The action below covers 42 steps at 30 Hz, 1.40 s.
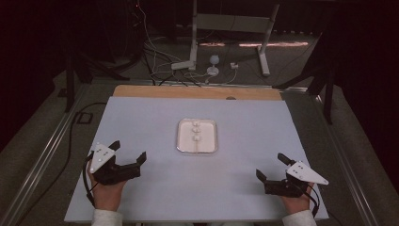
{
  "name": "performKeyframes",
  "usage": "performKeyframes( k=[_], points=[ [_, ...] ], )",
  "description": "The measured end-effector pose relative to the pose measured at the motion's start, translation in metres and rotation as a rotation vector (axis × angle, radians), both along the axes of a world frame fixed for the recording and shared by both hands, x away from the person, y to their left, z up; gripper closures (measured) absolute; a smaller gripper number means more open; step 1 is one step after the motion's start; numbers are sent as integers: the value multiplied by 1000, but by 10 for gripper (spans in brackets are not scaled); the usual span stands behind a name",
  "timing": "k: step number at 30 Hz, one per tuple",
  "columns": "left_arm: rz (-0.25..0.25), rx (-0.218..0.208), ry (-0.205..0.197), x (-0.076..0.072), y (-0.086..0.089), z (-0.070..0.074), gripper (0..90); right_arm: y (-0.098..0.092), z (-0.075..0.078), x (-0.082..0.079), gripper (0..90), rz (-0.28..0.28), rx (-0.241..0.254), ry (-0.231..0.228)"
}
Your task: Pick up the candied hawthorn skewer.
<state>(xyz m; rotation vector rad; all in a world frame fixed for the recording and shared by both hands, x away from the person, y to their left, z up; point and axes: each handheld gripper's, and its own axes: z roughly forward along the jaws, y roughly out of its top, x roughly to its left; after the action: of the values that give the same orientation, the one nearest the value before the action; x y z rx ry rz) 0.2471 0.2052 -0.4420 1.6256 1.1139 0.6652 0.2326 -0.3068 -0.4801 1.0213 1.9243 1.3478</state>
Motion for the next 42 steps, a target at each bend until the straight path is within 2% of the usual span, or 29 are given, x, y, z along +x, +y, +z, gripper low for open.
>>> performKeyframes(
  k=[1, 7, 8, 11, 16, 21, 31, 37, 42],
  points=[
    [0, 0, 0, 0, 0, 0, 5, 0, 0, 0, 0, 0, 0, 0],
    [-48, 18, 14, 17, -24, 0, 5, 1, 0, 0, 0, -1, -4, 1],
    [-62, 29, 21, 23, -33, -1, 5, 1, 0, 1, 0, 0, -7, 1],
    [-76, 34, 29, 29, -41, -2, 5, 2, -1, 1, 0, 0, -13, 2],
    [-106, 69, 60, 45, -64, -7, 5, 1, -1, 1, 0, -2, -18, 3],
    [-134, 85, 82, 57, -83, -14, 5, 2, -1, 0, 0, 1, -25, 3],
    [-141, 98, 117, 83, -109, -29, 5, 3, -1, 0, 0, 5, -31, 4],
    [-125, 105, 170, 100, -126, -45, 14, 3, -2, 0, 0, 8, -37, 6],
    [-138, 135, 236, 108, -143, -57, 26, 3, -2, 0, 0, 8, -39, 7]
  ],
)
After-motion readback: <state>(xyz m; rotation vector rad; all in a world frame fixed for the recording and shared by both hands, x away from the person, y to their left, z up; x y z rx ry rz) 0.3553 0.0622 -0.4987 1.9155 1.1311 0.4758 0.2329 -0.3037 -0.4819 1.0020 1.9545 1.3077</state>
